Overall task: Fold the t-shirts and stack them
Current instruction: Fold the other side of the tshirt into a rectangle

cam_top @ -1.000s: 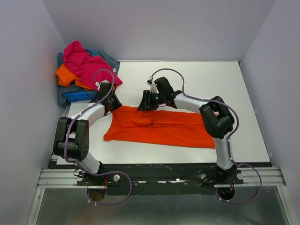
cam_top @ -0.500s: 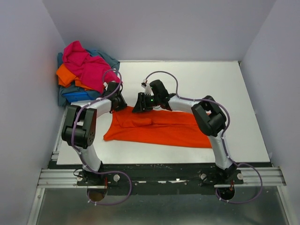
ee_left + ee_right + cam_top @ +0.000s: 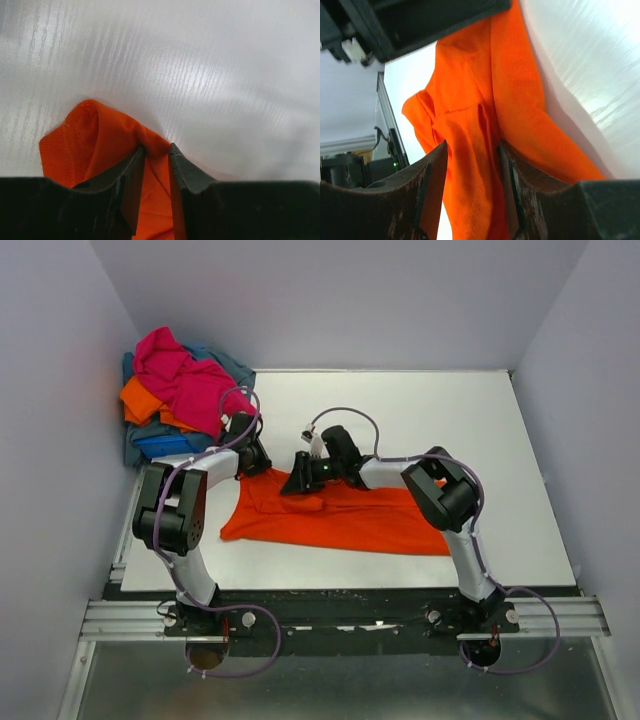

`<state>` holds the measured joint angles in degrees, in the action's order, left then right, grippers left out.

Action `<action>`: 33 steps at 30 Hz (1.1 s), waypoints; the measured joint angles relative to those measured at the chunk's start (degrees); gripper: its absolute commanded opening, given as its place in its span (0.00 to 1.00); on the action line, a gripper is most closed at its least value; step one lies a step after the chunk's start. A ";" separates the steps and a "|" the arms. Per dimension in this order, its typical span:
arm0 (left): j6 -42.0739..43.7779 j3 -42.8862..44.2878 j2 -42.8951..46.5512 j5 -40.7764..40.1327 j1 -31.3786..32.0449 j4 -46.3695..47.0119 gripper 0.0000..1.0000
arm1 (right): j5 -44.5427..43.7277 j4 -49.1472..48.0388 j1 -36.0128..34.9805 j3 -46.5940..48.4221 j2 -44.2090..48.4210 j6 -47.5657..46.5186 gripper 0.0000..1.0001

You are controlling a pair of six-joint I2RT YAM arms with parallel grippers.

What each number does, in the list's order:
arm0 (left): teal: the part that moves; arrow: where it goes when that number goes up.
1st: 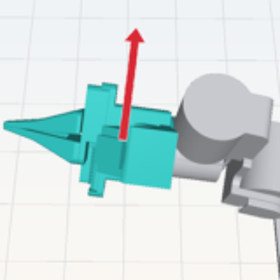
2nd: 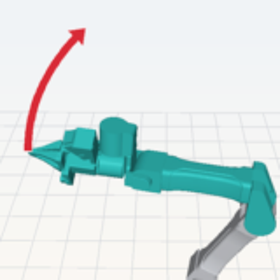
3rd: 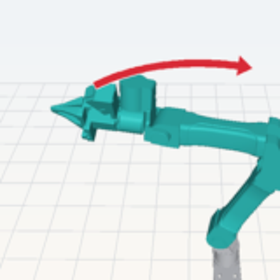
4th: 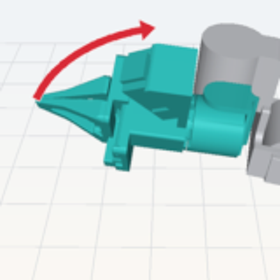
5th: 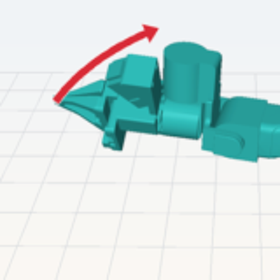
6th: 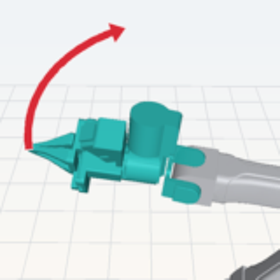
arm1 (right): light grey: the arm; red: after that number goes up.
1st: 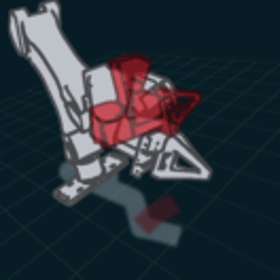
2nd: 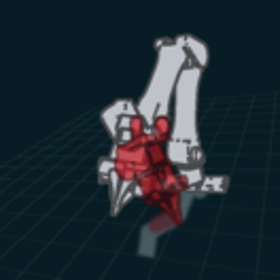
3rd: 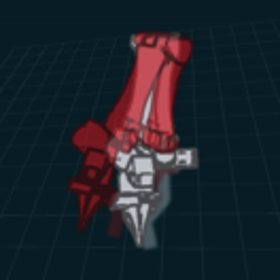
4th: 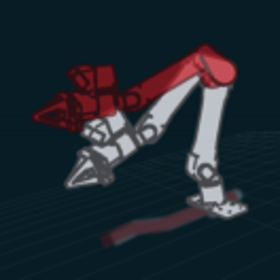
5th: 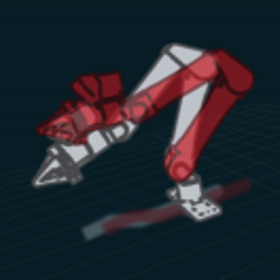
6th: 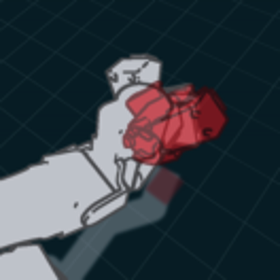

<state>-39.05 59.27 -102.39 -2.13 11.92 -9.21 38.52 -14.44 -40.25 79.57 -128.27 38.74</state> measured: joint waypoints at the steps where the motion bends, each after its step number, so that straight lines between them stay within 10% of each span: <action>1: 0.02 0.17 -0.13 0.00 0.00 -0.15 0.39 | 0.13 -1.16 -0.26 -0.85 0.28 0.24 0.54; 22: 0.26 2.34 -1.38 -0.92 0.15 -1.68 0.44 | 1.18 -1.70 -8.46 -22.12 20.24 -1.79 0.53; 29: 1.01 1.44 1.97 -2.08 0.15 -3.89 0.53 | -9.62 4.52 -8.50 -18.25 23.58 -4.76 0.41; 33: 1.14 0.44 7.98 -3.08 0.35 -4.76 0.56 | -16.37 6.56 -8.46 -19.34 25.59 -4.50 0.17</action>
<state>-37.91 59.70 -94.41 -5.21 12.27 -13.98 22.15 -7.88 -48.71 60.23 -102.67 34.24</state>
